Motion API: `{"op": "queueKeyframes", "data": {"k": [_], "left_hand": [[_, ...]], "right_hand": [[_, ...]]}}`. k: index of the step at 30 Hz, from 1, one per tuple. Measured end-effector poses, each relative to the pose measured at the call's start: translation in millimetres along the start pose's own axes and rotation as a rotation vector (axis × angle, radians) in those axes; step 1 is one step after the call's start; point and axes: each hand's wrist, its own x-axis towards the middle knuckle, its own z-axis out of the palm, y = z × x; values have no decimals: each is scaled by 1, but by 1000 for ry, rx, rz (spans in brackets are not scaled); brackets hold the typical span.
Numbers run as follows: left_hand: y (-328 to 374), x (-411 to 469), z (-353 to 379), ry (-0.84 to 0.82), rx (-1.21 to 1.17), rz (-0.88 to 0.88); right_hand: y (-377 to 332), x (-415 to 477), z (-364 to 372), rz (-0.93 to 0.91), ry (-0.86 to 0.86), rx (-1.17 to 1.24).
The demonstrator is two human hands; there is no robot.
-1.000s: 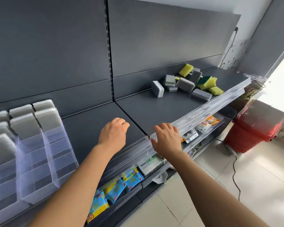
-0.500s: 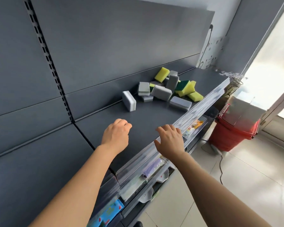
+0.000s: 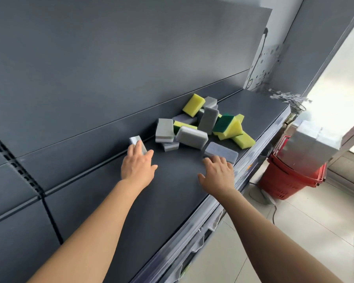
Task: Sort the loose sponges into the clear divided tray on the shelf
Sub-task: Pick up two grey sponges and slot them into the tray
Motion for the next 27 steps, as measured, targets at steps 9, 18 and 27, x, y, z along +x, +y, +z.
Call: {"op": "queueKeyframes", "data": {"k": [9,18,27], "left_hand": [[7,12,6,103,-227,-311],[23,4,6,-102,-337,-501],[27,-49,-9,34,-717,-681]], "right_hand": [[34,56,21,97,-197,27],[23,66,19,-215,-100,37],[-11,43,0,-267,-401,642]]}}
